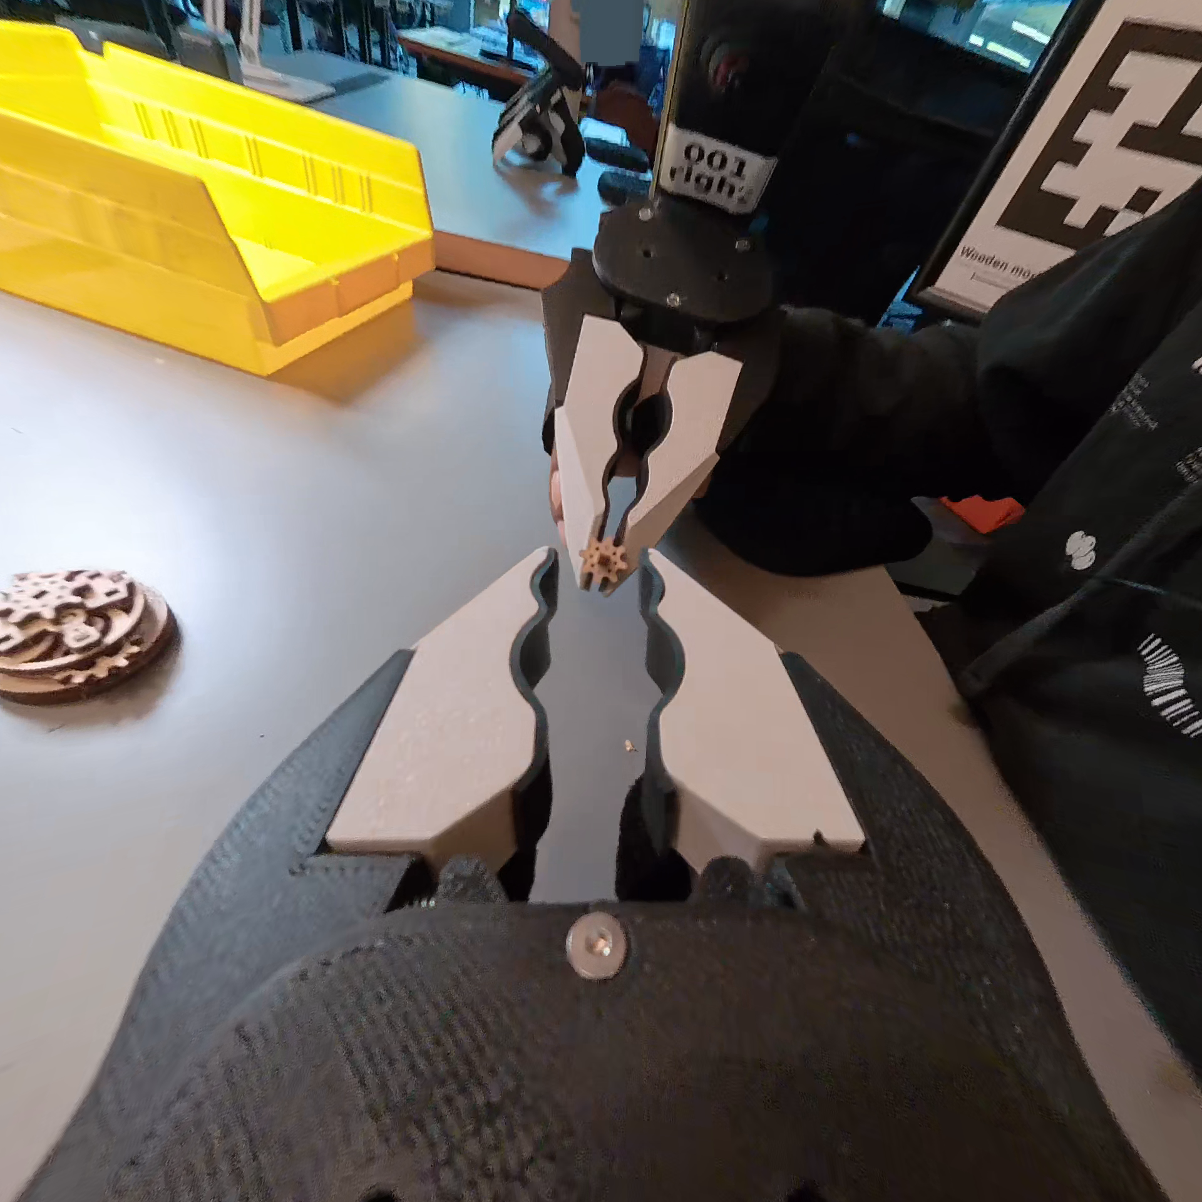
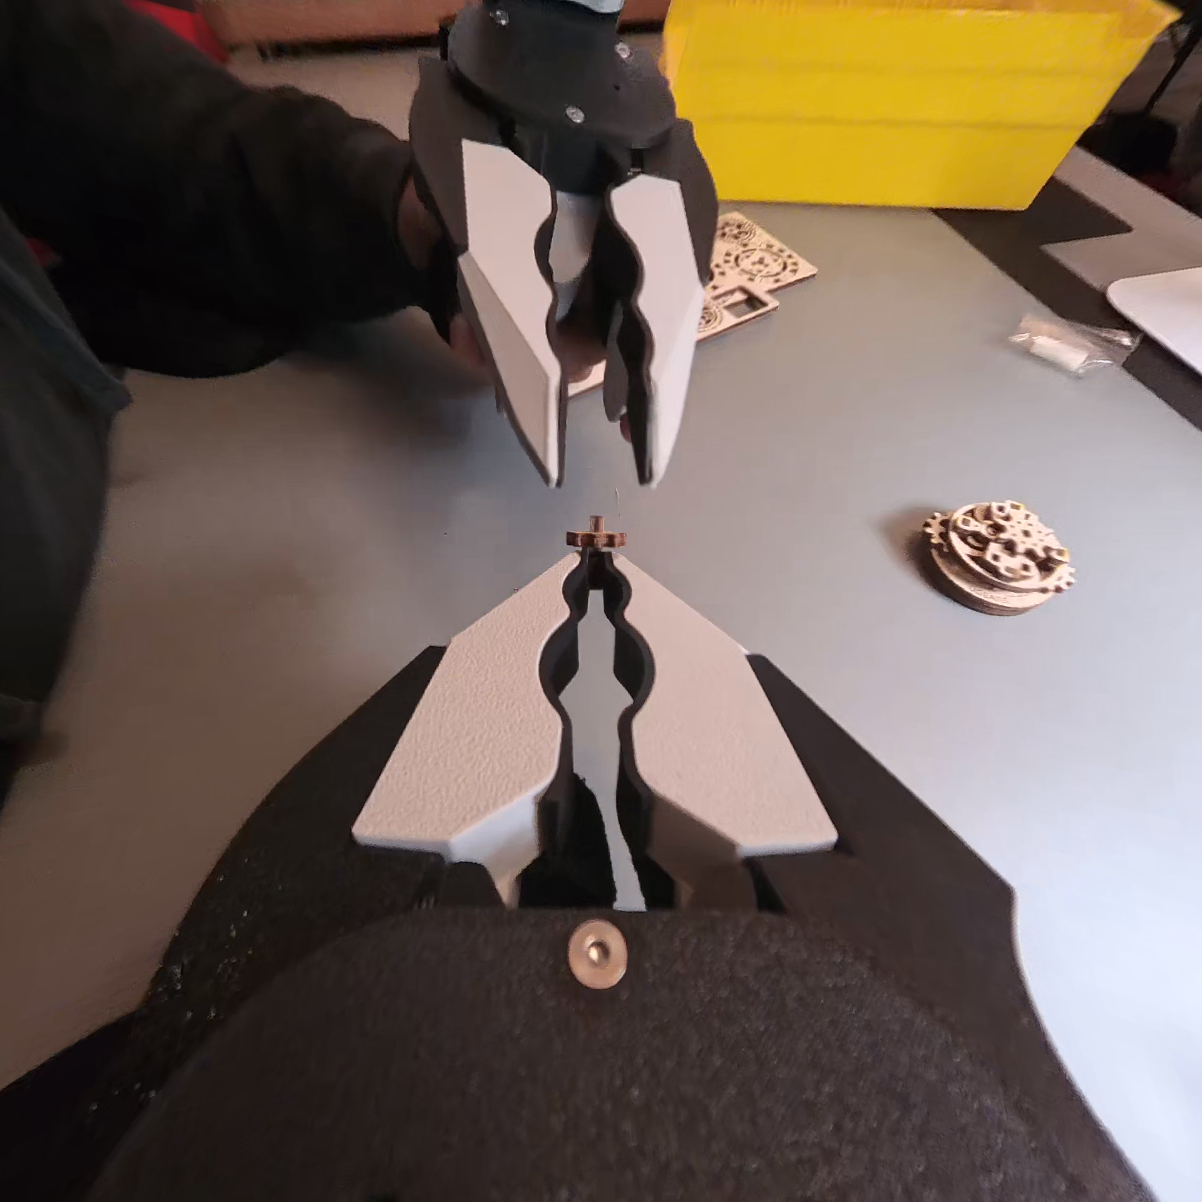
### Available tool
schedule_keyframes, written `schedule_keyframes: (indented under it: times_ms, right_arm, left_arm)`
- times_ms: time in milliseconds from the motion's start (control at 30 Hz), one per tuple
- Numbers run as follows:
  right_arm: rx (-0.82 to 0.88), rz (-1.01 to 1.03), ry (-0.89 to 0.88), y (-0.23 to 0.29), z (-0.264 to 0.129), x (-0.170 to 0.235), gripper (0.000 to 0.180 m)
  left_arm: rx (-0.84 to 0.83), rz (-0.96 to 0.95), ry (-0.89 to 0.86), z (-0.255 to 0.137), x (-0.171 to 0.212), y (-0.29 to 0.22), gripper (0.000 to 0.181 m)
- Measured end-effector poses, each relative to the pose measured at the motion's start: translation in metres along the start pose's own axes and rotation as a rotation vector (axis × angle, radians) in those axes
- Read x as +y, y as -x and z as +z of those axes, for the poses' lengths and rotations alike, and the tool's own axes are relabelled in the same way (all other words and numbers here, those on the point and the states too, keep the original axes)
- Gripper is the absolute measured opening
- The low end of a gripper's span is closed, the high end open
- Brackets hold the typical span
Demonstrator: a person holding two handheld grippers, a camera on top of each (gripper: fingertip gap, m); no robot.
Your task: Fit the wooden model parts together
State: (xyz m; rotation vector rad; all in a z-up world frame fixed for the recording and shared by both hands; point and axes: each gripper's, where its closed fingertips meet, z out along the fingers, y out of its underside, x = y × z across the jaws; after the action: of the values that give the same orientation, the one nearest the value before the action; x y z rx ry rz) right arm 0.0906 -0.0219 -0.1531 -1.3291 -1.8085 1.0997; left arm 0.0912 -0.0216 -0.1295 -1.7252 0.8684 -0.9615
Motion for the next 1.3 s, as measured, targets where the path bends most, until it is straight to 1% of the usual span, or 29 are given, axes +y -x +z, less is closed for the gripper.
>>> schedule_keyframes:
  times_ms: [100,167,300,433,600,733,833,900,967,1067,1133,1167,1300]
  right_arm:
    - [0.009,-0.041,0.049,0.002,0.008,0.002,0.0]
    - [-0.004,-0.047,0.044,0.006,0.01,-0.002,0.0]
    - [0.007,-0.054,0.032,0.007,0.007,-0.006,0.0]
    - [0.015,-0.03,-0.046,0.006,0.002,-0.015,0.002]
    - [0.004,0.029,-0.177,0.002,-0.008,-0.032,0.003]
    - [-0.003,0.067,-0.265,0.0,-0.012,-0.045,0.004]
    - [-0.011,0.083,-0.304,0.001,-0.015,-0.052,0.001]
    - [-0.015,0.102,-0.319,-0.001,-0.017,-0.054,0.0]
    - [-0.027,0.114,-0.306,-0.004,-0.019,-0.056,0.0]
    - [-0.018,0.077,-0.21,-0.007,-0.016,-0.05,0.0]
    - [-0.012,0.075,-0.214,-0.011,-0.018,-0.056,0.0]
    - [-0.011,0.078,-0.223,-0.013,-0.019,-0.059,0.0]
    - [-0.014,0.105,-0.224,-0.017,-0.019,-0.059,0.012]
  left_arm:
    - [0.005,0.012,0.049,0.007,0.009,-0.003,0.025]
    - [0.006,0.034,0.077,0.008,0.012,-0.005,0.018]
    - [0.006,0.054,0.065,0.007,0.008,-0.008,0.016]
    - [0.017,0.049,0.006,0.003,0.0,-0.009,0.015]
    - [0.086,-0.065,-0.154,-0.007,-0.017,-0.009,0.015]
    - [0.118,-0.104,-0.252,-0.011,-0.029,-0.01,0.015]
    - [0.119,-0.107,-0.264,-0.011,-0.031,-0.01,0.015]
    - [0.092,-0.103,-0.226,-0.007,-0.025,-0.006,0.015]
    - [0.08,-0.085,-0.163,-0.002,-0.016,-0.004,0.015]
    - [0.062,-0.08,-0.182,-0.003,-0.022,-0.003,0.015]
    - [0.031,-0.065,-0.175,-0.006,-0.023,0.0,0.015]
    - [0.029,-0.065,-0.196,-0.009,-0.026,0.001,0.014]
    - [0.037,-0.072,-0.27,-0.022,-0.035,0.004,0.014]
